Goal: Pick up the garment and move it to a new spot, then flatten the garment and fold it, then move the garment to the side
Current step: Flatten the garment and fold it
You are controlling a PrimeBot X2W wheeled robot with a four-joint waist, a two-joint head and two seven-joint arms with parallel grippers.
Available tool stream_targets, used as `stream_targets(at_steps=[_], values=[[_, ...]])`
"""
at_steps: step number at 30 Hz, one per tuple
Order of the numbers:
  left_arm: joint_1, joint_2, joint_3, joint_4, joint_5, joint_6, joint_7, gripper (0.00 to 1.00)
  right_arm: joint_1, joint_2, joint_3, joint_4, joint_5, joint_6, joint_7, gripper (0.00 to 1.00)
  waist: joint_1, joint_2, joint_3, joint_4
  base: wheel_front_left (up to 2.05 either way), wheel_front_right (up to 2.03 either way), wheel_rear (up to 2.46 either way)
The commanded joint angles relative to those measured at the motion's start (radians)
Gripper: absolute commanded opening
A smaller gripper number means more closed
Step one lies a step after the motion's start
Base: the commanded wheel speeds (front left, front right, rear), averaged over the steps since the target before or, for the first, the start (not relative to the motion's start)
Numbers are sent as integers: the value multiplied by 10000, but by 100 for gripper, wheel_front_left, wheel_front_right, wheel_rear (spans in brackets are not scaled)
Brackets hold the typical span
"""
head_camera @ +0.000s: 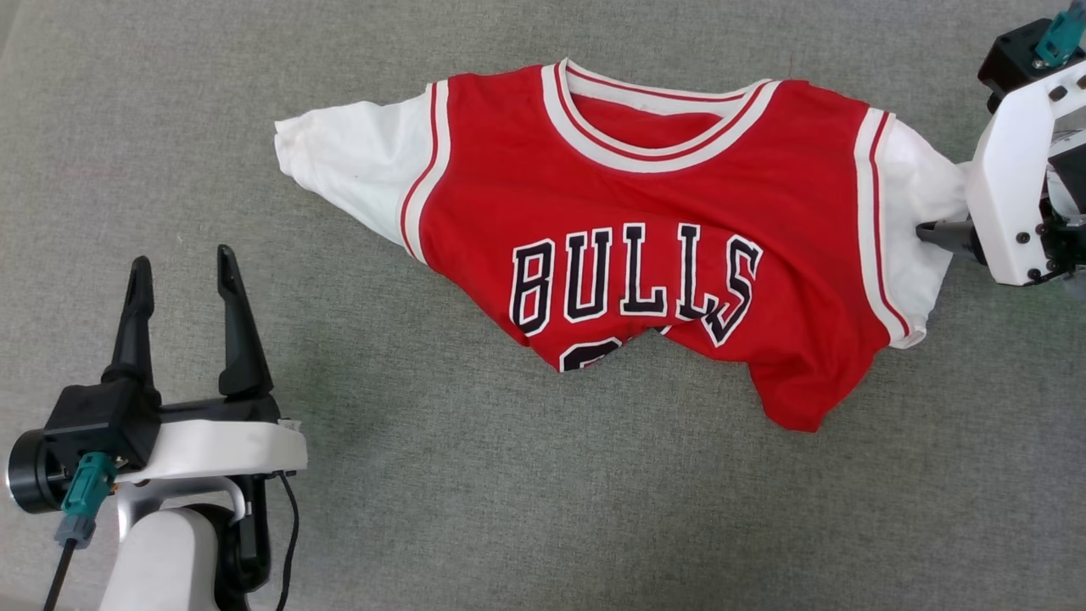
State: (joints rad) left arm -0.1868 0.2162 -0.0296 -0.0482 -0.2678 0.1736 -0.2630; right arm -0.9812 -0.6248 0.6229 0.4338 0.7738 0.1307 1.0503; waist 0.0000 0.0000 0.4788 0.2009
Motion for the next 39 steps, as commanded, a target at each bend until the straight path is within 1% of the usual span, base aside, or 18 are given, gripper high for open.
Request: stream_targets(at_steps=[1, 2, 3, 4, 5, 6, 9, 13, 14, 16, 19, 23, 24, 25, 28, 34, 36, 39], values=[[-9, -163, 249, 88, 234, -205, -23, 100, 657, 359, 338, 255, 170, 1, -123, 100, 0, 0, -27, -27, 0, 0, 0], [-35, -229, 354, 143, 322, -287, -23, 100, 659, 378, 422, 216, 150, 1, -212, 100, 0, 0, -46, -56, 0, 0, 0], [-68, -279, 469, 197, 412, -371, -23, 100, 621, 372, 459, 182, 171, 3, -315, 17, 0, 0, -71, -90, 0, 0, 0], [-109, -317, 574, 262, 499, -451, -23, 100, 552, 360, 458, 172, 196, 1, -478, 0, 0, 0, -119, -126, 0, 0, 0], [-246, -352, 830, 437, 744, -708, -23, 100, 233, 303, 200, 180, 256, 0, -1084, 0, 0, 0, -337, -237, 0, 0, 0], [-290, -334, 893, 519, 808, -795, -23, 100, 106, 258, 170, 135, 254, 0, -1279, 0, 0, 0, -425, -280, 0, 0, 0], [-540, -159, 1089, 744, 946, -1070, -23, 100, -162, 131, 302, -169, 315, -2, -1808, 0, 0, 0, -734, -422, 0, 0, 0], [-1072, 297, 1151, 1358, 1112, -1459, -24, 100, -230, -341, 562, -754, 529, -2, -2405, 0, 0, 0, -1128, -605, 0, 0, 0], [-1072, 297, 1151, 1358, 1112, -1459, -24, 100, -230, -341, 562, -754, 529, -2, -2405, 0, 0, 0, -1128, -605, 0, 0, 0], [-1505, 654, 1134, 1663, 1167, -1660, 96, 100, -133, -590, 656, -1096, 694, -2, -2621, 0, 0, 0, -1257, -721, 0, 0, 0], [-2257, 1086, 1011, 1974, 1033, -2067, 745, 100, 88, -1083, 830, -1674, 871, -2, -2885, 0, 0, 0, -1318, -855, 0, 0, 0], [-3349, 1822, 684, 2044, 997, -2577, 1956, 100, 363, -1571, 920, -2447, 1019, -2, -3150, 0, 0, 0, -1211, -1065, 0, 0, 0], [-4243, 2431, 219, 2160, 809, -2862, 3059, 100, 571, -1800, 894, -2904, 959, -2, -3319, 0, 0, 0, -1048, -1209, 0, 0, 0], [-4545, 2612, -37, 2219, 691, -2936, 3478, 100, 625, -1841, 878, -3007, 940, -2, -3367, 0, 0, 0, -994, -1248, 0, 0, 0], [-5424, 3150, -950, 2404, 109, -3019, 4835, 100, 743, -1893, 814, -3269, 854, -2, -3466, 0, 0, 0, -819, -1350, 0, 0, 0], [-6974, 4484, -3404, 2750, -2220, -3020, 7717, 100, 744, -1790, 722, -3624, 689, -2, -3532, 0, 0, 0, -390, -1543, 0, 0, 0], [-7457, 4844, -4042, 2865, -2987, -3021, 8578, 100, 675, -1777, 714, -3751, 637, -2, -3504, 0, 0, 0, -214, -1617, 0, 0, 0], [-8104, 5298, -4845, 3054, -3818, -3023, 9569, 100, 547, -1754, 670, -3945, 524, -2, -3467, 0, 0, 0, 59, -1728, 0, 0, 0]])
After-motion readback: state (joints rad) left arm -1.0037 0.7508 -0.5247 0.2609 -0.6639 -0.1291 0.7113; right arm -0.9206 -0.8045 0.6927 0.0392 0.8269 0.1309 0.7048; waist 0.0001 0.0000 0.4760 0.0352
